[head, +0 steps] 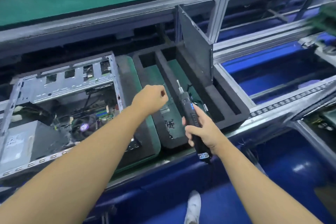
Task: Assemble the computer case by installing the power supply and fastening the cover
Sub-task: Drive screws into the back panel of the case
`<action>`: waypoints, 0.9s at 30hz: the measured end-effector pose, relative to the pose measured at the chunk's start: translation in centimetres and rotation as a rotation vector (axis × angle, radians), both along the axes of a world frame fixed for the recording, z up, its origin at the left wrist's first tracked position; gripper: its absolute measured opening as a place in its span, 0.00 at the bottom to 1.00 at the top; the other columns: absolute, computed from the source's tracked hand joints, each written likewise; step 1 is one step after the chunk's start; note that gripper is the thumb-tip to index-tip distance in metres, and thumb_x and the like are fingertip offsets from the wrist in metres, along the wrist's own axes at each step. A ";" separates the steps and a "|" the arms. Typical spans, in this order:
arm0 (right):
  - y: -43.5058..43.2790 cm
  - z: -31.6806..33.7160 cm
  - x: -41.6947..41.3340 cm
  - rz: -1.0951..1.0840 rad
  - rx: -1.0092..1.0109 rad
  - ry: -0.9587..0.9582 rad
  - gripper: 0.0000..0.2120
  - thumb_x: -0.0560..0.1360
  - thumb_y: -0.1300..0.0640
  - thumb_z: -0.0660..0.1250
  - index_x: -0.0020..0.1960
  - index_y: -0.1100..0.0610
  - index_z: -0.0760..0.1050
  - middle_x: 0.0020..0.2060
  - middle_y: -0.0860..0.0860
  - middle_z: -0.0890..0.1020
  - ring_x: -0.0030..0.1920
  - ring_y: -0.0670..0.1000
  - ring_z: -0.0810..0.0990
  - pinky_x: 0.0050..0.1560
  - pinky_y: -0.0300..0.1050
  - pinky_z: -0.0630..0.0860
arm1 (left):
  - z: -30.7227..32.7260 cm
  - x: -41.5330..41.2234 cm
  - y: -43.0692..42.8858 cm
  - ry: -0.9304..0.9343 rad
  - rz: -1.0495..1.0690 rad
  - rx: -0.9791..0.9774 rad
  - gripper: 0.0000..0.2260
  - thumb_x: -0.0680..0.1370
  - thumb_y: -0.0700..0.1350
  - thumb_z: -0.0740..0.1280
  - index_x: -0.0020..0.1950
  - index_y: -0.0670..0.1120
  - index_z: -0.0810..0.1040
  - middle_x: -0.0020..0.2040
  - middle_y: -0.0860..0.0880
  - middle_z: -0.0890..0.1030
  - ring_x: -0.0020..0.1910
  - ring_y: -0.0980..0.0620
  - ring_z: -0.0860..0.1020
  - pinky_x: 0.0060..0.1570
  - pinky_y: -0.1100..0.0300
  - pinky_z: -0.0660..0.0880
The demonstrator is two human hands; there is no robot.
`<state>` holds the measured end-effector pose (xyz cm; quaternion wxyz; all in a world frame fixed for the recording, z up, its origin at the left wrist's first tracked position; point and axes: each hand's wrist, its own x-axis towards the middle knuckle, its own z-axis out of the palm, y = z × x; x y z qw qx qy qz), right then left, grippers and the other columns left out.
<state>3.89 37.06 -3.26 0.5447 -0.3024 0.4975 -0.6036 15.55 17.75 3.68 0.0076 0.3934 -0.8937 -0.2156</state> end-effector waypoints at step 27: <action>-5.2 -6.0 -12.8 0.089 0.160 -0.048 0.35 0.75 0.69 0.67 0.74 0.40 0.69 0.48 0.53 0.77 0.35 0.54 0.73 0.32 0.49 0.76 | -18.9 -10.9 -2.9 -0.575 0.038 0.066 0.16 0.73 0.26 0.62 0.57 0.39 0.78 0.57 0.40 0.78 0.55 0.38 0.80 0.51 0.49 0.77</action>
